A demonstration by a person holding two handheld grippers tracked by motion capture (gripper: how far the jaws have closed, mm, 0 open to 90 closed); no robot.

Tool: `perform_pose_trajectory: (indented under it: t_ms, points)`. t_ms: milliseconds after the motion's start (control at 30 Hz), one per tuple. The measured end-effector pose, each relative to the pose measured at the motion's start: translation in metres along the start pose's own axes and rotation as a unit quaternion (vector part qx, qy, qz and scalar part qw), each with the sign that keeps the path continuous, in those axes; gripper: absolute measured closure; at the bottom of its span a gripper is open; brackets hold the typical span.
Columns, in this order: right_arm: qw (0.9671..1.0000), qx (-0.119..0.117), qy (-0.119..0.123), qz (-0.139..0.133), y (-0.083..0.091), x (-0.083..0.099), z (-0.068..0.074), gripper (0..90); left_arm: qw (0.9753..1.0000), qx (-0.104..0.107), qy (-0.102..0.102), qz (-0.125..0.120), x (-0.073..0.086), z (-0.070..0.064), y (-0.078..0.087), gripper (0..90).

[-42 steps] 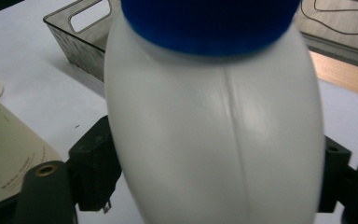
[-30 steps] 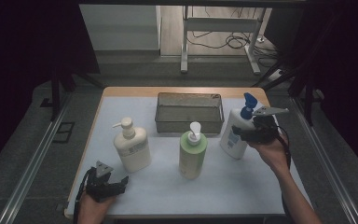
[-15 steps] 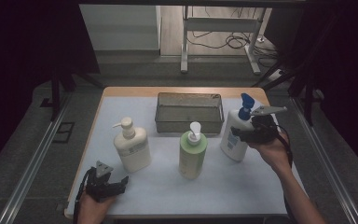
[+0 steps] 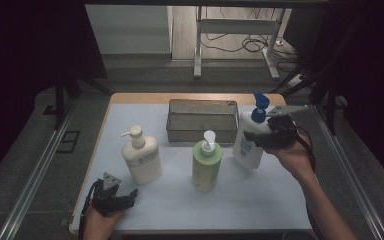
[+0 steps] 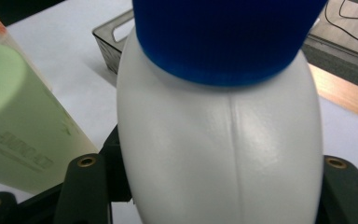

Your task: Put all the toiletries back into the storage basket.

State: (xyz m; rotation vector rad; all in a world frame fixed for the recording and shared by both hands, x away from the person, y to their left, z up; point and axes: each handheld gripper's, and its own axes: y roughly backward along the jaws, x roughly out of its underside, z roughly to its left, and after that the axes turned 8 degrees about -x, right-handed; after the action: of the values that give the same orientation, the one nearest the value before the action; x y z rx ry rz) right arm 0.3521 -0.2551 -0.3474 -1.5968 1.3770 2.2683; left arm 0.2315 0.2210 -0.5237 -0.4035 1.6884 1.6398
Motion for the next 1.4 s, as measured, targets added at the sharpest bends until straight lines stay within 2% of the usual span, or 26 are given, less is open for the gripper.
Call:
perform_pose_trajectory:
  t_ms: [367, 700, 1067, 1400]
  points:
    - [0.9999, -0.009, 0.014, -0.002, 0.002, -0.029, 0.009, 39.5, 1.0, 0.0, 0.001, -0.001, 0.0, 0.0, 0.0, 14.9]
    - [0.9998, -0.01, 0.016, -0.007, 0.0, -0.051, 0.011, 39.6, 1.0, 0.0, 0.001, -0.001, 0.0, 0.0, 0.0, 14.9]
    - [0.9996, -0.013, 0.022, -0.014, -0.012, -0.075, 0.015, 39.7, 1.0, 0.0, 0.001, -0.001, 0.0, 0.0, 0.0, 14.9]
    - [0.9992, -0.014, 0.027, -0.025, -0.033, -0.097, 0.018, 39.8, 1.0, 0.001, 0.001, -0.001, 0.0, 0.0, 0.0, 14.8]
